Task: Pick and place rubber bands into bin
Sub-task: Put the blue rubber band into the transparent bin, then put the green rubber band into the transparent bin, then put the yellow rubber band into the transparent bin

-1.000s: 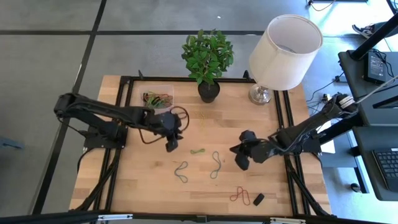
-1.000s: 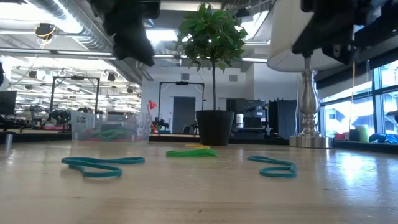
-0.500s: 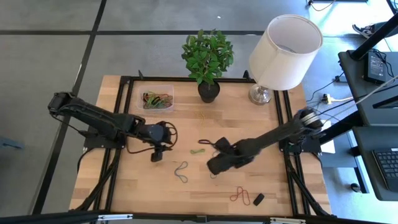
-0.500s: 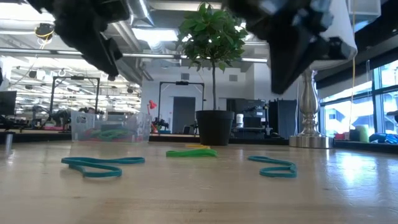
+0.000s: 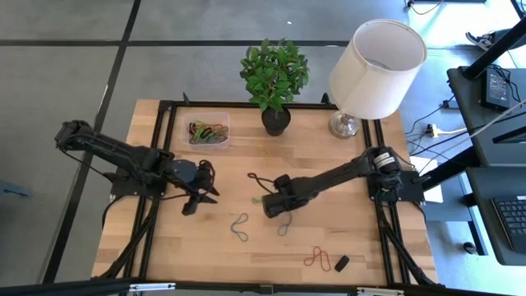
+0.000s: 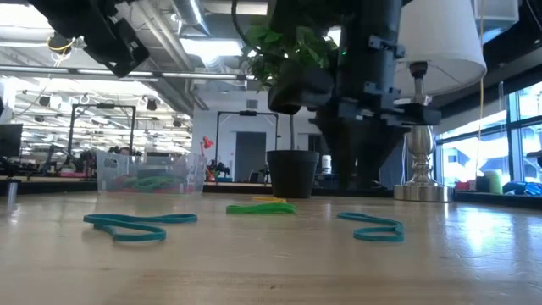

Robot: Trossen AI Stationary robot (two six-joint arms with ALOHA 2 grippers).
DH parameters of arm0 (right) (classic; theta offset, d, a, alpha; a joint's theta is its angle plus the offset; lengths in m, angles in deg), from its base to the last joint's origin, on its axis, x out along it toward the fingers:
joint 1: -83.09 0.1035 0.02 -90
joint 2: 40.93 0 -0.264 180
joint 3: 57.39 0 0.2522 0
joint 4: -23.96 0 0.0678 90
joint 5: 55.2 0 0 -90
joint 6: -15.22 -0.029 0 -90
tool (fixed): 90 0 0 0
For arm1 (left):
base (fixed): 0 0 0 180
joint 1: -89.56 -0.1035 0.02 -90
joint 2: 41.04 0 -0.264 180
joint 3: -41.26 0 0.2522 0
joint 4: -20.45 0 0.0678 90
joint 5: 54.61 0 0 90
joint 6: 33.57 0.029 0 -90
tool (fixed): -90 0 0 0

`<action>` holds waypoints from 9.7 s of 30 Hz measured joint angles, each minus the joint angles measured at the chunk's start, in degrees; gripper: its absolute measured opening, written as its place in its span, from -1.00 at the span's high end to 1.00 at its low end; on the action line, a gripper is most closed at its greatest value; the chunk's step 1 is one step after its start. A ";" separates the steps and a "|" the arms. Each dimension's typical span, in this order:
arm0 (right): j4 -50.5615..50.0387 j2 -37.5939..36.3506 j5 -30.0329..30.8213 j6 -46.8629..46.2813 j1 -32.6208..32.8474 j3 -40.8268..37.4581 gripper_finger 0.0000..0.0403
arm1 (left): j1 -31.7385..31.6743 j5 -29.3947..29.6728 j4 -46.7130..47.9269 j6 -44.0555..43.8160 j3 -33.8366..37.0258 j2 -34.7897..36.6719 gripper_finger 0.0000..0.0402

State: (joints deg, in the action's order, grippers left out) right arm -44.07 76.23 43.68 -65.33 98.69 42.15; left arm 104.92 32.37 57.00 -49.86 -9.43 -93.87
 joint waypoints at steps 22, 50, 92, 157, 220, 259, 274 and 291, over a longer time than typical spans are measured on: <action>0.78 4.76 -5.77 0.26 -1.08 0.07 0.96 | 0.08 2.12 -3.80 -0.51 0.00 -0.19 0.38; 6.59 -13.91 1.22 26.76 -4.19 -0.09 0.99 | 0.01 26.04 -9.33 -0.77 -0.01 -0.19 0.40; 27.44 -22.25 -5.11 66.04 -10.61 -0.07 0.99 | -4.64 23.29 -58.69 1.98 -0.44 -27.77 0.76; 20.25 -22.21 11.26 43.30 -15.09 -0.04 0.14 | -59.09 1.38 8.45 22.24 -13.54 -20.58 0.26; 10.98 -77.50 -3.61 40.28 -8.68 -56.98 0.68 | -6.39 7.96 21.69 -0.59 -53.68 -69.84 0.25; 35.54 -62.04 -0.82 35.17 -8.81 -57.00 0.68 | -54.18 8.85 26.04 12.64 -29.07 -37.10 0.95; 36.84 -59.52 -0.87 31.51 -9.45 -57.00 0.68 | -58.22 5.86 23.24 15.65 -29.59 -40.16 0.30; 20.19 -59.67 -0.93 40.45 -9.43 -57.00 0.68 | -31.07 17.85 27.93 6.46 -34.48 -34.05 0.57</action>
State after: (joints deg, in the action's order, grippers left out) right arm -23.87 16.56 42.75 -24.88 89.27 -14.86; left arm 73.85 50.22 84.93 -43.40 -43.91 -127.92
